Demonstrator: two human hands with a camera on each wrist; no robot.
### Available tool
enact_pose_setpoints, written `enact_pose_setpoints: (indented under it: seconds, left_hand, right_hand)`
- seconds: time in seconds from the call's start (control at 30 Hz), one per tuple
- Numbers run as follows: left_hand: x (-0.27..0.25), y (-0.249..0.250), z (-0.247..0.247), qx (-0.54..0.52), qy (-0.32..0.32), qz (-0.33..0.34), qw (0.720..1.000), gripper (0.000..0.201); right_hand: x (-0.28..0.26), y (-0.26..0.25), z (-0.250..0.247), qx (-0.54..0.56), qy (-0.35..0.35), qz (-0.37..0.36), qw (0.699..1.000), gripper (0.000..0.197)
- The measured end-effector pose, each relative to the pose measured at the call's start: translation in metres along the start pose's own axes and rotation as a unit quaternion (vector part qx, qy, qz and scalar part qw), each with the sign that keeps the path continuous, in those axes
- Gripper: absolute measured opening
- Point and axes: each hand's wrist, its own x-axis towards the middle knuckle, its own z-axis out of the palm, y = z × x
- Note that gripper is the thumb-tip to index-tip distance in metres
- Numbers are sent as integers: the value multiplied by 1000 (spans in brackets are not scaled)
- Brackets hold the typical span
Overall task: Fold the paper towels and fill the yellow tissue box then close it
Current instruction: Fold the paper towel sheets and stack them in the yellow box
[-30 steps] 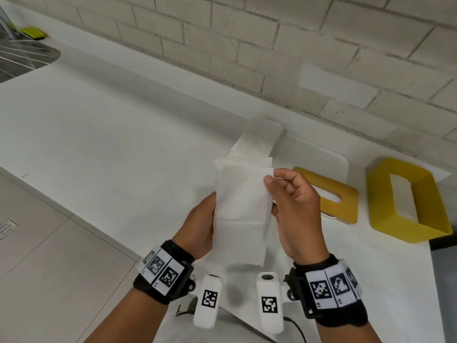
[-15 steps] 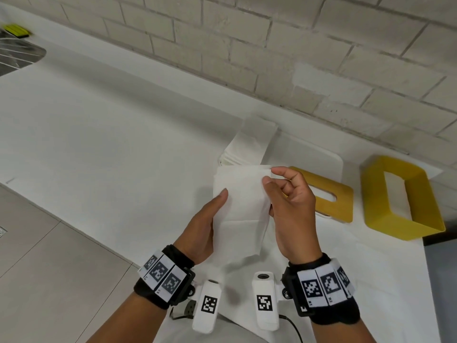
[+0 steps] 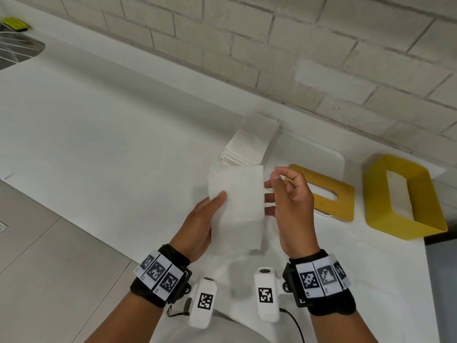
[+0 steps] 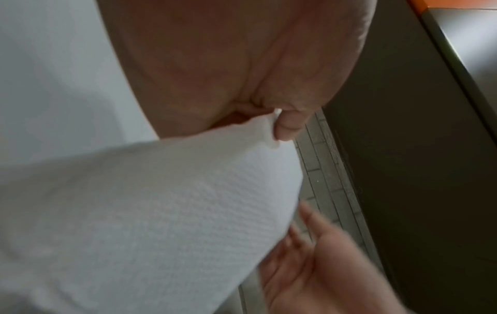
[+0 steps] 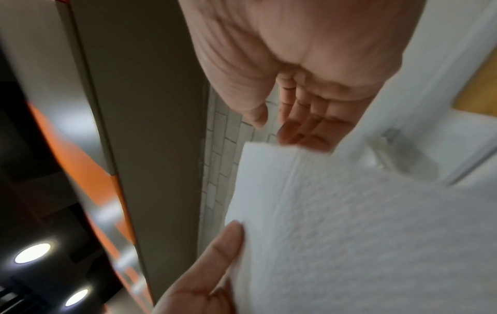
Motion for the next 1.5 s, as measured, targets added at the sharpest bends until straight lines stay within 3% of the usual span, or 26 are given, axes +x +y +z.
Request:
enact_pose_setpoints:
  seconds: [0.07,0.13,0.23,0.33,0.53,0.7,0.87,0.93,1.07,1.13,1.2,1.27,1.33,1.5]
  left_hand:
    - [2,2,-9,-19,41,20,999,37]
    - [4,7,-19,-43,87,41,994,36]
    - [6,12,-39,-48,150,62,986,35]
    - [6,12,-55,-34,190,67,979,37]
    - [0,6,-62,-9,198,53,979,38]
    - [-4,2,-62,35,198,40,979,35]
    - [-8,3,-63,62,183,38,981,32]
    - [-9,4,-62,70,175,43,981,33]
    - [-9,3,-64,81,166,45,982,38]
    - [-9,5,-60,83,163,48,982,34]
    - [-10,7,-52,69,152,46,985,33]
    - [-12,10,-42,54,126,37,990,33]
    - [-17,15,-30,47,91,34,994,34]
    - [-26,23,-11,47,29,51,997,35]
  right_hand:
    - [5,15,-10,-29,19,33,999,9]
    - [12,38,-23,-137,5,77,988,11]
    - [13,69,-35,-320,-73,143,934,29]
    - [9,83,-32,-405,-104,130,899,44]
    - [6,103,-16,-532,-69,88,839,61]
    - [13,98,-16,-491,-78,127,858,54]
    - [14,93,-20,-475,-98,116,867,18]
    - [14,88,-24,-438,-98,112,887,17]
    - [8,57,-22,-275,-84,88,954,3]
    - [0,29,-14,-165,-88,41,982,11]
    - [-11,0,-6,-21,-139,12,990,25]
    - [-24,-18,2,68,-198,16,978,32]
    - [-32,-18,8,60,-222,30,973,35]
    - [-39,-3,15,-57,-200,47,977,29]
